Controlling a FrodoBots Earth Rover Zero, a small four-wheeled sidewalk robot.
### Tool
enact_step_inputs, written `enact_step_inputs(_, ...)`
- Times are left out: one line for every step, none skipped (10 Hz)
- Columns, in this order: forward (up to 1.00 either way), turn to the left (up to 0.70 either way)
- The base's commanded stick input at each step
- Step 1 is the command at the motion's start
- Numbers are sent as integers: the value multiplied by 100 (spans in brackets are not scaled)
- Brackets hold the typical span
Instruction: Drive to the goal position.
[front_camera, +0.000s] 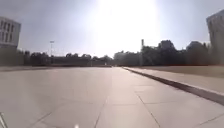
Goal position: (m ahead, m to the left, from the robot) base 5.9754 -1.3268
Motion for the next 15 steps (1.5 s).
enact_step_inputs(100, 0)
enact_step_inputs(100, 0)
enact_step_inputs(100, 0)
enact_step_inputs(100, 0)
enact_step_inputs(100, 0)
enact_step_inputs(100, 0)
enact_step_inputs(100, 0)
enact_step_inputs(100, -12)
enact_step_inputs(100, -31)
enact_step_inputs(100, -40)
enact_step_inputs(100, -40)
enact_step_inputs(100, -40)
enact_step_inputs(100, -40)
enact_step_inputs(100, -40)
enact_step_inputs(100, -23)
